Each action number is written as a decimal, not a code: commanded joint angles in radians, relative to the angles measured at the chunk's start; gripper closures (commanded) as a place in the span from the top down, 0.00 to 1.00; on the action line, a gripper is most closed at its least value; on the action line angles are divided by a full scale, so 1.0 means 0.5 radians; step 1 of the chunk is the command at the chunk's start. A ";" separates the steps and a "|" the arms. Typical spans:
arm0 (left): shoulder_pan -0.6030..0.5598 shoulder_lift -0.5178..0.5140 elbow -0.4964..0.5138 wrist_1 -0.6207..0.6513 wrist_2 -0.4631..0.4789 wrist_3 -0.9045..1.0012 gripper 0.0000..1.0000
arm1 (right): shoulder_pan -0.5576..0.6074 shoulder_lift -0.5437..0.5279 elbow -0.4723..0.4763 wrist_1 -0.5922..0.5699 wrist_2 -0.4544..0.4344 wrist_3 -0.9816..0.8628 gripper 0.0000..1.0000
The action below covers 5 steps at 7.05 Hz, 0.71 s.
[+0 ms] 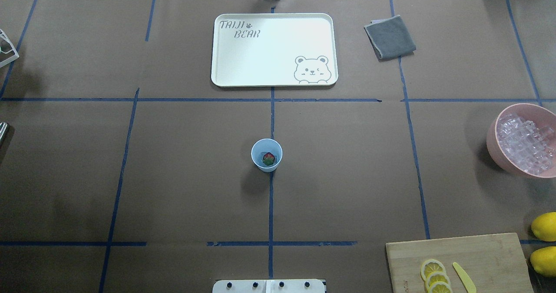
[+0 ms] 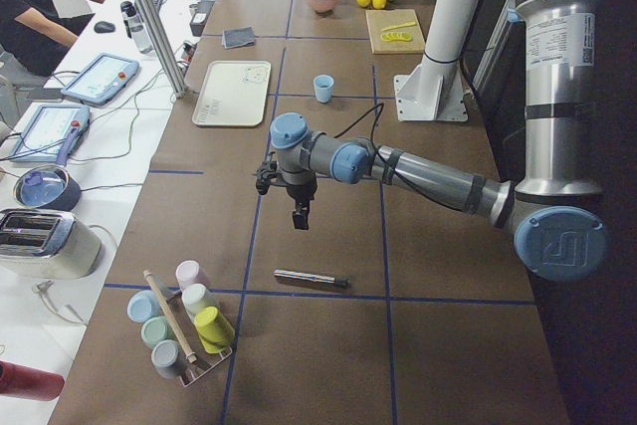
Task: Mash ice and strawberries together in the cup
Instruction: 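Lower the left gripper around the upright metal pestle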
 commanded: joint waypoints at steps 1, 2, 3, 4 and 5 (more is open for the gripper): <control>-0.004 0.046 0.392 -0.526 -0.012 -0.011 1.00 | 0.000 0.004 -0.004 0.000 0.000 0.007 0.99; -0.001 0.019 0.613 -0.763 -0.009 -0.020 1.00 | 0.000 0.004 -0.004 0.000 0.000 0.007 0.99; 0.005 -0.024 0.734 -0.887 -0.003 -0.112 1.00 | 0.000 0.004 -0.004 0.000 0.000 0.007 0.99; 0.008 -0.073 0.829 -1.004 0.003 -0.237 1.00 | 0.000 0.004 -0.001 0.000 0.000 0.007 0.99; 0.011 -0.128 0.933 -1.111 0.003 -0.311 1.00 | 0.000 0.004 -0.001 0.000 0.000 0.007 0.99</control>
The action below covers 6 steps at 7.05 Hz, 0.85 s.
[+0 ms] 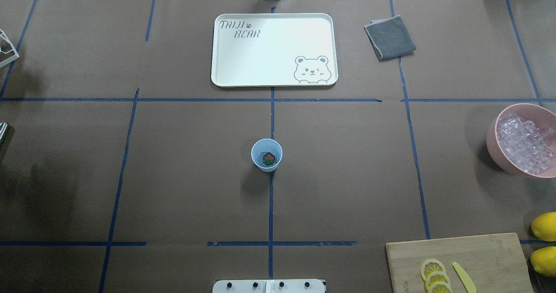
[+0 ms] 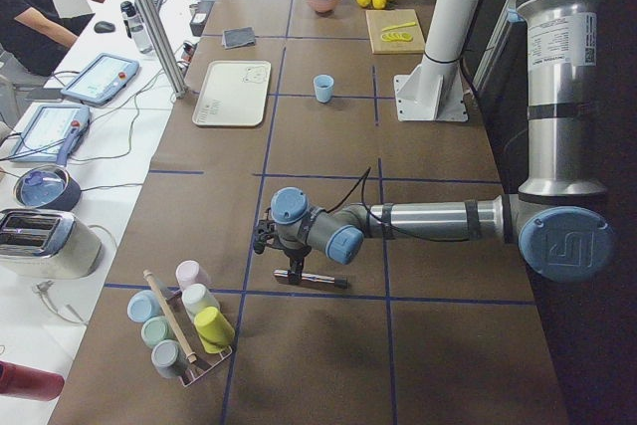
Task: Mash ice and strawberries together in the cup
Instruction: 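Lower the left gripper around the upright metal pestle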
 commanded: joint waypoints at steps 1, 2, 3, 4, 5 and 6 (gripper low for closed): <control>0.004 -0.138 0.272 -0.225 0.006 -0.108 1.00 | -0.003 0.000 0.001 0.000 0.000 0.003 0.99; 0.004 -0.169 0.349 -0.280 0.009 -0.111 1.00 | 0.000 0.000 0.001 0.000 0.000 0.003 0.99; 0.004 -0.170 0.350 -0.287 0.009 -0.114 1.00 | 0.000 0.000 0.001 0.000 0.003 0.003 0.99; 0.004 -0.170 0.344 -0.287 0.012 -0.114 1.00 | 0.000 0.003 0.001 0.000 0.003 0.000 0.99; 0.004 -0.173 0.341 -0.287 0.012 -0.111 1.00 | 0.000 0.003 0.001 0.000 0.000 0.000 0.99; 0.007 -0.173 0.341 -0.287 0.012 -0.111 1.00 | 0.000 0.003 0.001 0.000 0.003 0.000 0.99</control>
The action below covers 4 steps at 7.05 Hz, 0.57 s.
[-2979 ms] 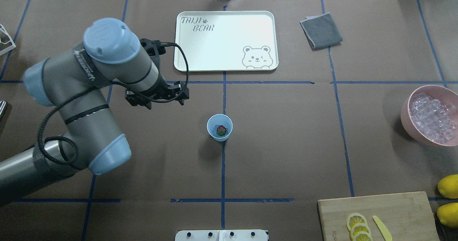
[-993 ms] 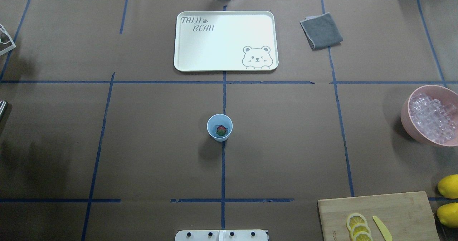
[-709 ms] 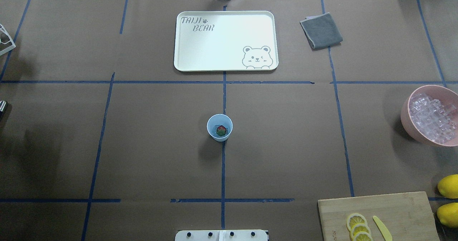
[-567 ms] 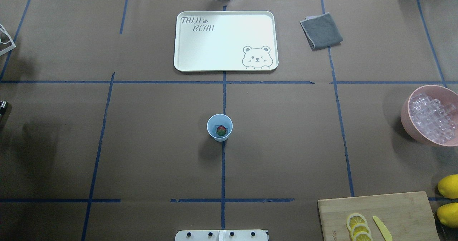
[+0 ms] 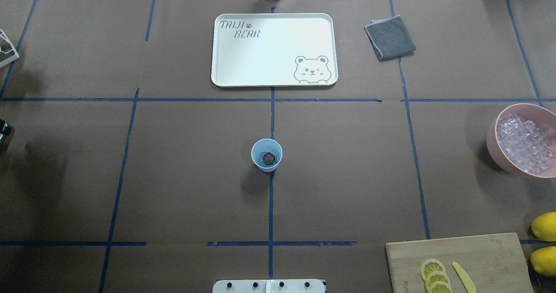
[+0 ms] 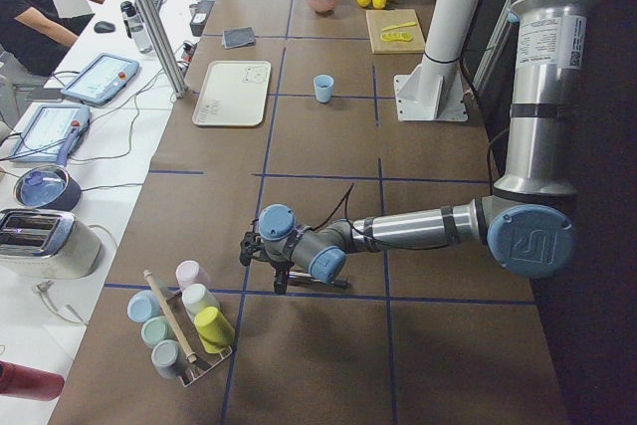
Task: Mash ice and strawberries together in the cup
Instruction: 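Lower the left gripper around the upright metal pestle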
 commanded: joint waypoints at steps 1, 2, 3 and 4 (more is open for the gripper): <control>0.011 0.001 0.003 -0.001 0.003 0.004 1.00 | 0.000 0.001 -0.003 0.000 -0.001 0.000 0.99; 0.020 0.001 0.012 -0.001 0.003 0.004 1.00 | 0.000 0.001 -0.003 0.000 -0.002 0.000 0.99; 0.045 0.001 0.028 -0.004 0.007 0.007 1.00 | 0.000 -0.002 -0.003 0.000 -0.002 0.000 0.99; 0.060 0.004 0.031 -0.004 0.007 0.007 1.00 | 0.000 0.001 -0.003 0.000 -0.002 0.000 0.99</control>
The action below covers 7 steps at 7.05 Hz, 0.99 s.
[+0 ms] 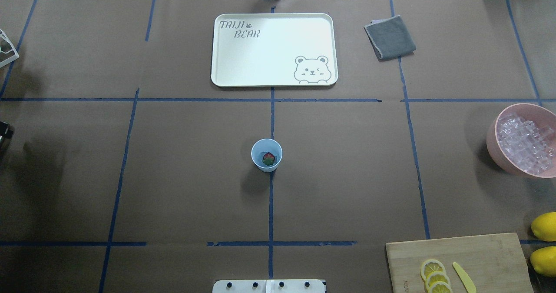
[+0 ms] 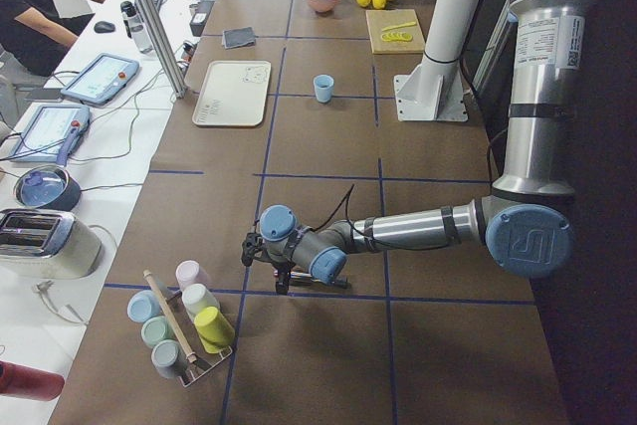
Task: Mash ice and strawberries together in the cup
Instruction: 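Lower the left gripper around the upright metal pestle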
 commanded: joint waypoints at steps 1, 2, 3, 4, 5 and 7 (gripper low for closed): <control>0.021 0.002 0.009 -0.001 0.001 0.001 1.00 | -0.003 0.001 0.000 0.000 0.000 0.000 0.99; 0.022 0.017 0.009 -0.050 0.016 0.007 0.99 | 0.000 0.001 0.000 0.000 0.000 0.000 0.99; 0.022 0.030 0.009 -0.114 0.065 0.007 0.85 | 0.000 0.001 0.003 0.000 0.000 0.000 0.99; 0.022 0.030 0.012 -0.115 0.066 0.007 0.69 | 0.000 0.004 0.003 0.000 0.000 0.000 0.99; 0.022 0.030 0.009 -0.115 0.066 0.010 0.60 | 0.000 0.004 0.003 0.000 0.000 0.000 0.99; 0.022 0.030 0.005 -0.115 0.066 0.007 0.60 | 0.000 0.004 0.000 0.000 0.000 -0.003 0.99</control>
